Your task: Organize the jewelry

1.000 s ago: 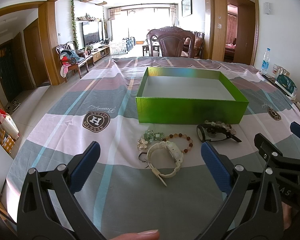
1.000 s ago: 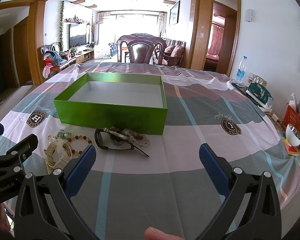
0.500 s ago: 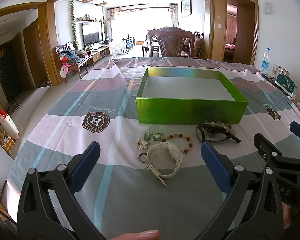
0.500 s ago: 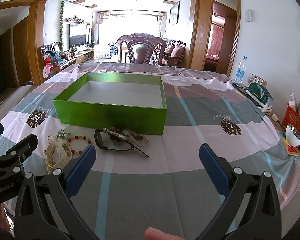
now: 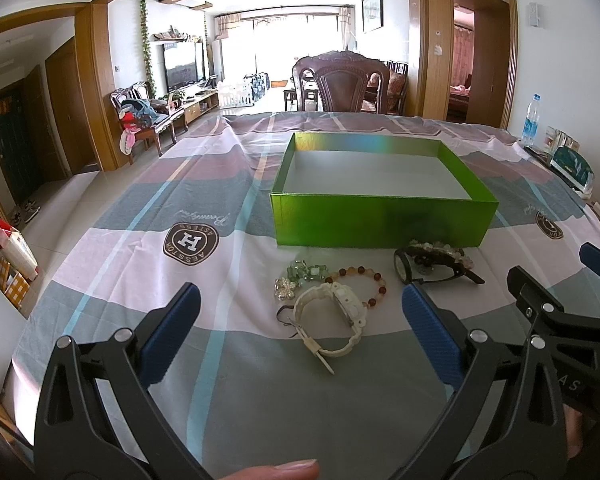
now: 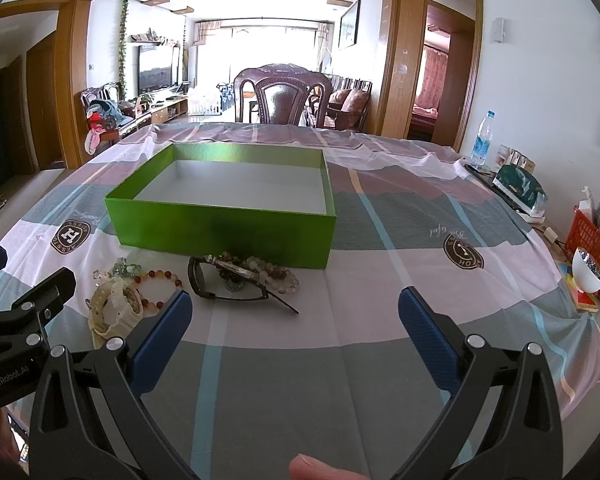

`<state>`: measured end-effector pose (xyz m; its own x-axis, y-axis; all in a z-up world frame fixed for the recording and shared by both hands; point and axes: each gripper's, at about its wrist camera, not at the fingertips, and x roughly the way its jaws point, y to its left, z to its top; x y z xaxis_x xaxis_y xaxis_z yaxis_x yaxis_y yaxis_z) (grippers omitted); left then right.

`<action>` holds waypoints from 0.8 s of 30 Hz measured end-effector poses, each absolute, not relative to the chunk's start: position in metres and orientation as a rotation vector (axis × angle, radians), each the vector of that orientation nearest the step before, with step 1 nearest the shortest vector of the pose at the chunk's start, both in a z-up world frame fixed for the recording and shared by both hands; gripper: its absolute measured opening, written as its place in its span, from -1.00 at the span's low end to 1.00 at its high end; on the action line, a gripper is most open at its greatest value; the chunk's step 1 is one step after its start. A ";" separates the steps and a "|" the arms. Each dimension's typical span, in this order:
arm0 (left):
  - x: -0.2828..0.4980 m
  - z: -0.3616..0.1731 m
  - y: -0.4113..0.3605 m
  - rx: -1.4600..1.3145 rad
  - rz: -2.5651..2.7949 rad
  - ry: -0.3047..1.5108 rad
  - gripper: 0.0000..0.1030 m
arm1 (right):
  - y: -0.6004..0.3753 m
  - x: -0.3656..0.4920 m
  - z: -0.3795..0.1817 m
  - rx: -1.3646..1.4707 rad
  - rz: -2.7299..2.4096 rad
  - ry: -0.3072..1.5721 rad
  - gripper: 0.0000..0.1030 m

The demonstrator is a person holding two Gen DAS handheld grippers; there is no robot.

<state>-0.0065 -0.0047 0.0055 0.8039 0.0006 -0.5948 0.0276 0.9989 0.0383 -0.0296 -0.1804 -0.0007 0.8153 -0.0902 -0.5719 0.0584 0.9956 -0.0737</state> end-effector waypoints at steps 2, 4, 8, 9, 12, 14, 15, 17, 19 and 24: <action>-0.005 0.002 -0.007 0.045 -0.014 0.640 0.93 | -0.180 -0.030 -0.001 -0.053 -0.079 0.614 0.95; -0.005 0.002 -0.007 0.043 -0.014 0.640 0.93 | -0.180 -0.030 -0.001 -0.053 -0.079 0.613 0.95; -0.005 0.002 -0.008 0.044 -0.015 0.645 0.93 | -0.182 -0.029 -0.007 -0.054 -0.082 0.616 0.95; -0.008 -0.001 -0.009 0.046 -0.016 0.648 0.93 | -0.182 -0.029 -0.009 -0.052 -0.083 0.617 0.95; -0.005 -0.008 -0.008 0.050 -0.017 0.650 0.93 | -0.182 -0.029 -0.009 -0.051 -0.082 0.619 0.95; -0.004 -0.009 -0.007 0.049 -0.018 0.651 0.93 | -0.182 -0.028 -0.011 -0.052 -0.079 0.620 0.95; -0.003 -0.010 -0.008 0.053 -0.016 0.657 0.93 | -0.183 -0.029 -0.012 -0.053 -0.076 0.622 0.95; 0.003 -0.013 -0.008 0.076 -0.008 0.678 0.93 | -0.183 -0.023 -0.015 -0.063 -0.075 0.641 0.95; 0.011 -0.018 -0.009 0.111 0.006 0.724 0.93 | -0.187 -0.016 -0.019 -0.082 -0.083 0.679 0.95; 0.030 -0.032 0.003 0.123 -0.010 0.847 0.93 | -0.203 0.008 -0.032 -0.069 -0.070 0.804 0.95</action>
